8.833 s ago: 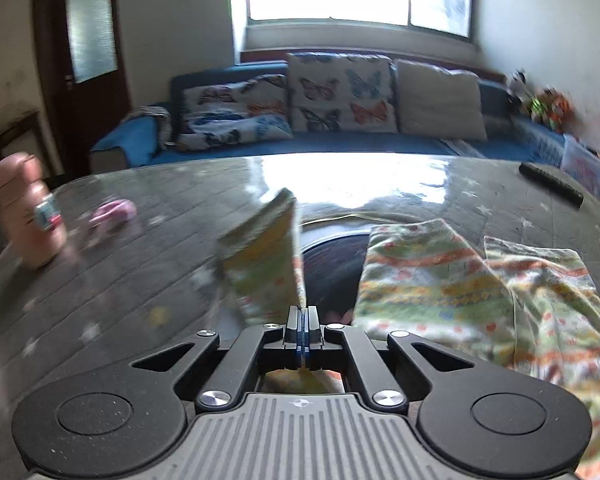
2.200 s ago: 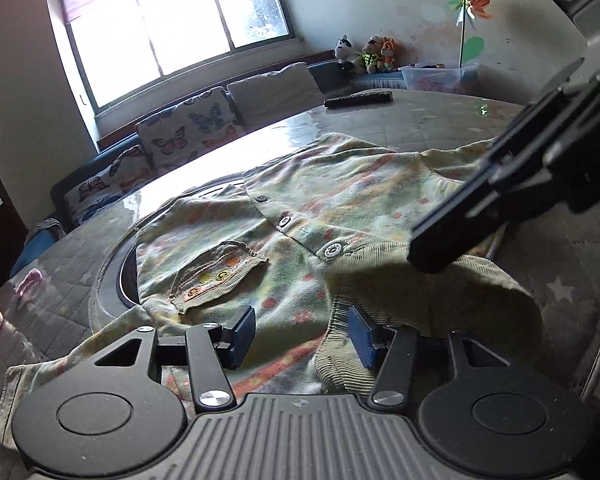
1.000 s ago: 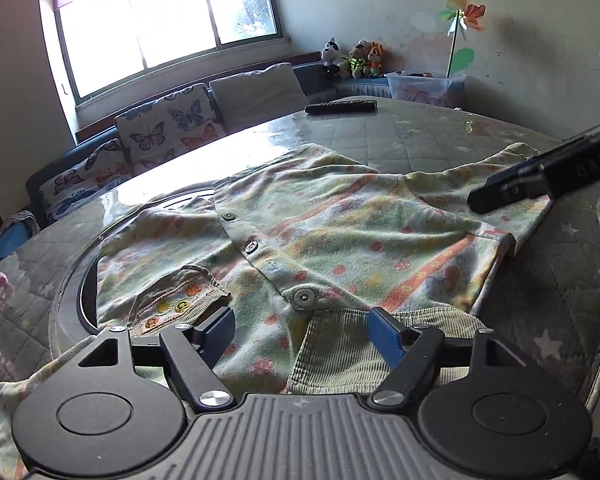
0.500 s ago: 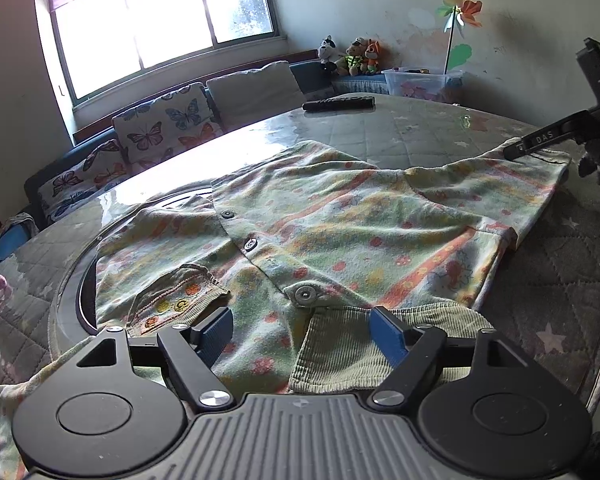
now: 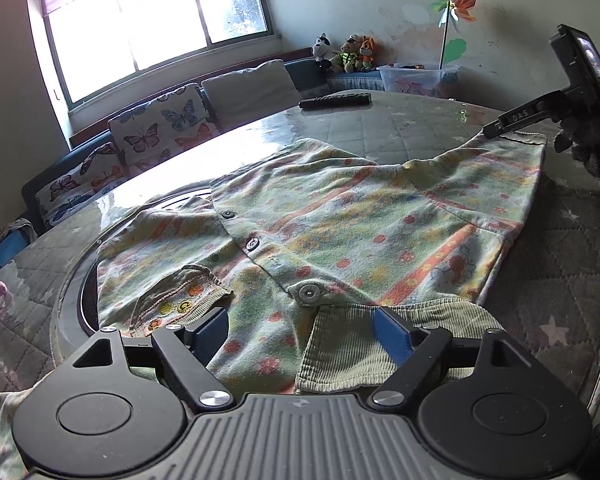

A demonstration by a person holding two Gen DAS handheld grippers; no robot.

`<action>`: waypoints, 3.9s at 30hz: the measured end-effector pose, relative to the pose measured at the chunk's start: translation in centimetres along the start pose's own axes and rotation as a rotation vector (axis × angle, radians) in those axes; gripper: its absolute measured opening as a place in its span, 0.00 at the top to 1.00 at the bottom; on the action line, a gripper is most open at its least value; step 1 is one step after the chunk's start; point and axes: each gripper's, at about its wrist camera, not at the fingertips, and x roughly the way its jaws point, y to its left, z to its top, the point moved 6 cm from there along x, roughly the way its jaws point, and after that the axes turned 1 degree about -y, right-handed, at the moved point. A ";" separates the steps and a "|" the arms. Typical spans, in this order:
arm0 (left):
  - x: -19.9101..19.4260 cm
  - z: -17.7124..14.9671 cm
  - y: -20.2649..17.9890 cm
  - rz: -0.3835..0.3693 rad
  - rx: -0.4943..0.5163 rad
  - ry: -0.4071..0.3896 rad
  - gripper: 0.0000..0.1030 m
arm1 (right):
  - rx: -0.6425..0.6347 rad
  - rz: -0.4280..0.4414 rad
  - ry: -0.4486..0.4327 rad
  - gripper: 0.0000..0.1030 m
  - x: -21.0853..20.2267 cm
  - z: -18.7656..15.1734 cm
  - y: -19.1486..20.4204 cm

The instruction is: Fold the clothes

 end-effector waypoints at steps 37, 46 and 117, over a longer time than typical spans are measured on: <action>-1.2 1.0 1.5 0.079 -0.091 -0.029 0.00 | 0.074 0.456 -0.205 0.93 -11.6 7.5 9.3; -2.2 -0.4 3.1 0.113 -0.153 -0.023 0.00 | -0.091 0.728 -0.180 0.93 -13.1 8.0 21.2; -7.6 -8.0 20.5 0.658 -0.562 0.073 0.01 | -0.529 0.730 0.066 0.44 -9.1 -4.7 29.3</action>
